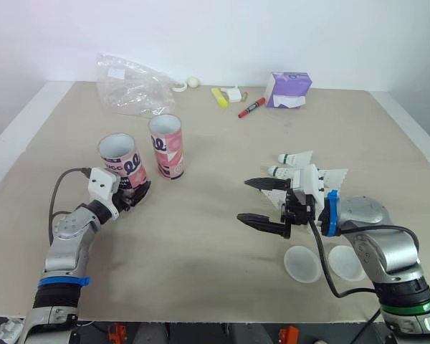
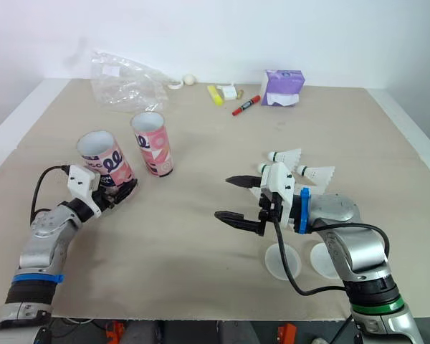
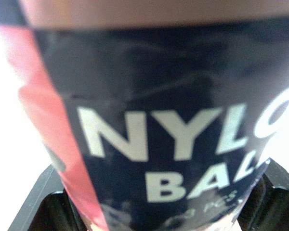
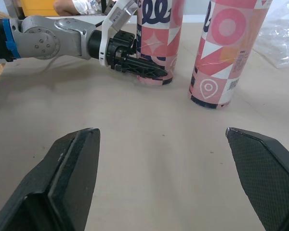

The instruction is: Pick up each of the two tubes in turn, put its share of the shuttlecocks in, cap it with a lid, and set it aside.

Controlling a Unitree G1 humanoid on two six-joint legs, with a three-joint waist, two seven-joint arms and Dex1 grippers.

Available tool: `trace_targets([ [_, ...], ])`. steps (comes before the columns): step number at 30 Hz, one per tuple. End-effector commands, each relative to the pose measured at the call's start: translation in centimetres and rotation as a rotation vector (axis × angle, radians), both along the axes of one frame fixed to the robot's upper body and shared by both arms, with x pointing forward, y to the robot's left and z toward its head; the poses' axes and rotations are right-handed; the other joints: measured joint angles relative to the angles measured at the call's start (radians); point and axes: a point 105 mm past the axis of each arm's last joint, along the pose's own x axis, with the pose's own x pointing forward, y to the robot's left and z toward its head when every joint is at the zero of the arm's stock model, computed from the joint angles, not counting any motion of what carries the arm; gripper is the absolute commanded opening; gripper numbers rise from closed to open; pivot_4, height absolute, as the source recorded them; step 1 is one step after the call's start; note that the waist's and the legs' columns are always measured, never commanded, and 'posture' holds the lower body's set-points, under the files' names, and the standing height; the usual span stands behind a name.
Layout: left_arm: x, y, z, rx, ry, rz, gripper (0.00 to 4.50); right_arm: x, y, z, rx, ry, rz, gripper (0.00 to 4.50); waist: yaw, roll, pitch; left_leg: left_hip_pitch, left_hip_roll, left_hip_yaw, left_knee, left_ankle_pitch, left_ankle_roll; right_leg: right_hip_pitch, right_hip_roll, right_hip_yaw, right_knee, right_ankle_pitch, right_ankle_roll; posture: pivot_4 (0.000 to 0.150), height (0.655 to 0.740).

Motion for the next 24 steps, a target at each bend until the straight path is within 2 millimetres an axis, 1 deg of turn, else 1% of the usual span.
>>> trace_targets([
  [1,0.0,0.9,0.9,0.039,-0.033,0.015,3.39,-0.5,0.0,1.6,0.030,-0.059,0.009,4.50,0.000,0.000,0.000,0.000,0.000,0.000,0.000,0.000,0.000,0.000,0.000,0.000,0.000,0.000,0.000,0.150,0.7400],
  [4,-0.7,0.8,1.8,0.072,-0.054,-0.026,3.39,-1.0,0.2,2.1,0.054,-0.070,0.017,4.50,0.000,0.000,0.000,0.000,0.000,0.000,0.000,0.000,0.000,0.000,0.000,0.000,0.000,0.000,0.000,0.150,0.7400],
  [9,-3.5,-1.9,2.9,0.215,-0.052,-0.271,3.39,-3.1,0.2,2.8,0.081,-0.068,0.039,4.50,0.003,0.001,0.000,-0.003,0.000,-0.001,-0.002,0.000,0.000,-0.001,0.000,0.000,0.000,-0.002,0.000,0.150,0.7400],
  [10,-4.0,-2.6,3.1,0.242,-0.048,-0.323,3.39,-3.6,0.1,2.8,0.083,-0.064,0.040,4.50,0.004,0.001,0.000,-0.003,0.000,-0.002,-0.002,0.000,0.000,-0.001,0.000,0.000,0.000,-0.003,0.000,0.150,0.7400],
  [12,-4.9,-4.8,3.7,0.274,-0.030,-0.453,3.39,-4.5,0.0,2.8,0.086,-0.058,0.042,4.50,0.010,0.001,0.000,-0.003,0.000,-0.002,-0.002,0.000,0.000,-0.001,0.000,-0.001,0.000,-0.003,0.000,0.150,0.7400],
  [16,-6.3,-8.4,3.7,0.371,0.019,-0.675,3.39,-5.6,-0.5,3.1,0.104,-0.036,0.031,4.50,0.018,0.001,0.001,-0.002,0.000,-0.002,0.000,0.000,0.000,-0.001,0.000,-0.001,0.000,-0.004,-0.004,0.150,0.7400],
  [17,-6.6,-9.4,3.6,0.418,0.030,-0.744,3.39,-5.9,-0.7,3.2,0.111,-0.025,0.020,4.50,0.018,0.001,0.001,-0.003,0.000,-0.001,0.002,0.000,0.000,-0.001,0.000,-0.001,0.000,-0.003,-0.004,0.150,0.7400],
  [19,-6.8,-11.1,3.6,0.523,0.065,-0.850,3.39,-6.3,-1.6,3.1,0.096,-0.013,-0.017,4.50,0.019,0.002,0.001,-0.002,0.000,-0.001,0.002,0.000,0.000,-0.001,0.000,-0.001,0.000,-0.003,-0.004,0.150,0.7400],
  [22,-6.4,-12.9,4.3,0.623,0.081,-0.930,3.39,-6.7,-2.8,3.1,0.087,-0.009,-0.082,4.50,0.028,0.002,0.001,-0.003,-0.001,-0.002,0.002,0.001,0.001,-0.001,0.000,-0.001,0.000,-0.003,-0.004,0.150,0.7400],
  [24,-6.3,-13.9,4.6,0.704,0.091,-0.977,3.39,-7.1,-3.3,3.2,0.090,-0.002,-0.117,4.50,0.022,0.003,0.001,-0.004,-0.001,-0.002,0.004,0.001,0.001,0.000,0.000,-0.001,0.000,-0.003,-0.003,0.150,0.7400],
])
